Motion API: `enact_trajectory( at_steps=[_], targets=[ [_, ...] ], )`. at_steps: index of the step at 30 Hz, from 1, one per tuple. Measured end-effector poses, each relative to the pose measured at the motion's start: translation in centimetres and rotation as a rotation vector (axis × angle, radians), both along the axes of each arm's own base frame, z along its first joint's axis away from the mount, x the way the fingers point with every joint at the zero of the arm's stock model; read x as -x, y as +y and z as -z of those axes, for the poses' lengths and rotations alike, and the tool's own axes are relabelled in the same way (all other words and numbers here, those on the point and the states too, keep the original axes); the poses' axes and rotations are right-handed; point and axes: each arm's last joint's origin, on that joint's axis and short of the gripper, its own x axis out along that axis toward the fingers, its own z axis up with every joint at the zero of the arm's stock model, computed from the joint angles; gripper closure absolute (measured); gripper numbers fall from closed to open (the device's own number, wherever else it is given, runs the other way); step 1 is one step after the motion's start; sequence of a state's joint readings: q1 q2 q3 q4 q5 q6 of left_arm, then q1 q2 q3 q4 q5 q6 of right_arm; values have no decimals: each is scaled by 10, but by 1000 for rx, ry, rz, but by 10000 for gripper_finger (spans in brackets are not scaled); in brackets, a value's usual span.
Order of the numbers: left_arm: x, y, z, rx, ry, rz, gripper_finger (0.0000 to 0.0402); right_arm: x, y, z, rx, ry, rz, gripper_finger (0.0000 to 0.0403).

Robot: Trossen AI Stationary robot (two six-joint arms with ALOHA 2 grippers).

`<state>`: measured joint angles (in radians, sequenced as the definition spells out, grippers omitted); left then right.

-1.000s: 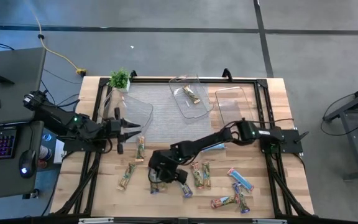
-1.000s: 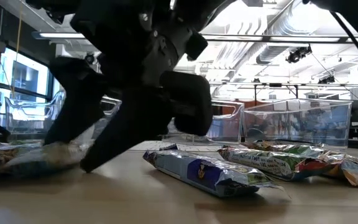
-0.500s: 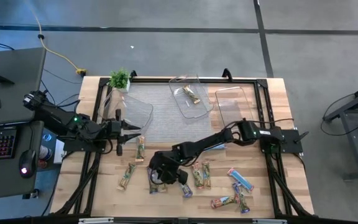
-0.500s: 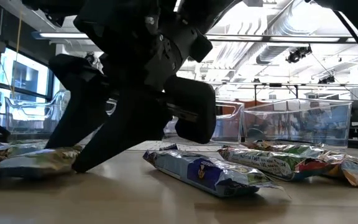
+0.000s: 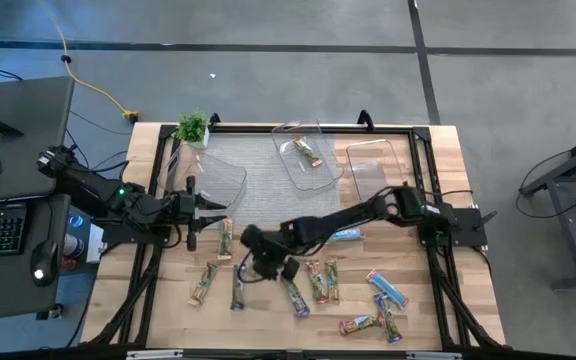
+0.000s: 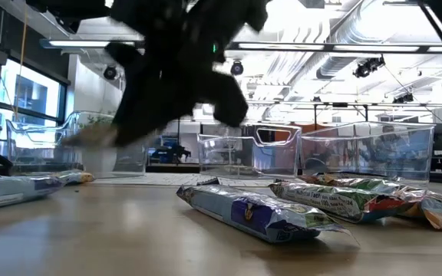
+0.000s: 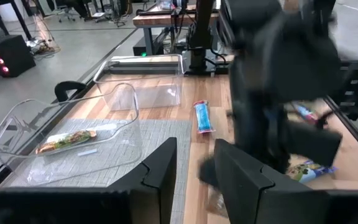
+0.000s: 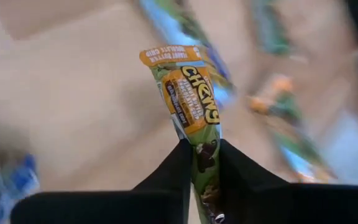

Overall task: Pick and place Granola Bars by type
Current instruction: Put the yellow granola bar into the middle transparent bin

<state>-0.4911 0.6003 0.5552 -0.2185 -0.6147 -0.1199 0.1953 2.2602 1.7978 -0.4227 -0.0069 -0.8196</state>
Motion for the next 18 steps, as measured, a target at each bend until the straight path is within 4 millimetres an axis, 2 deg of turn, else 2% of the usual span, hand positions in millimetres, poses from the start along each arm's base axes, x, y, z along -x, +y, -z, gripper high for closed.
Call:
enact_trajectory(
  at_steps=[3, 6, 10, 12, 15, 18],
  targets=[
    [0, 0, 0, 7, -2, -2, 298, 6, -17, -23, 73, -14, 86, 373],
    [0, 0, 0, 21, -7, -4, 298, 15, -41, -51, 218, -41, 222, 377],
    [0, 0, -1, 23, -9, -5, 298, 36, -84, -91, 492, -57, 515, 369],
    [0, 0, -1, 23, -10, -5, 298, 50, -111, -109, 557, -57, 678, 362],
    [0, 0, -1, 25, -12, -5, 298, 76, -158, -133, 469, -43, 887, 354],
    [0, 0, -1, 26, -14, -5, 298, 98, -206, -143, 142, -17, 1012, 354]
  ],
)
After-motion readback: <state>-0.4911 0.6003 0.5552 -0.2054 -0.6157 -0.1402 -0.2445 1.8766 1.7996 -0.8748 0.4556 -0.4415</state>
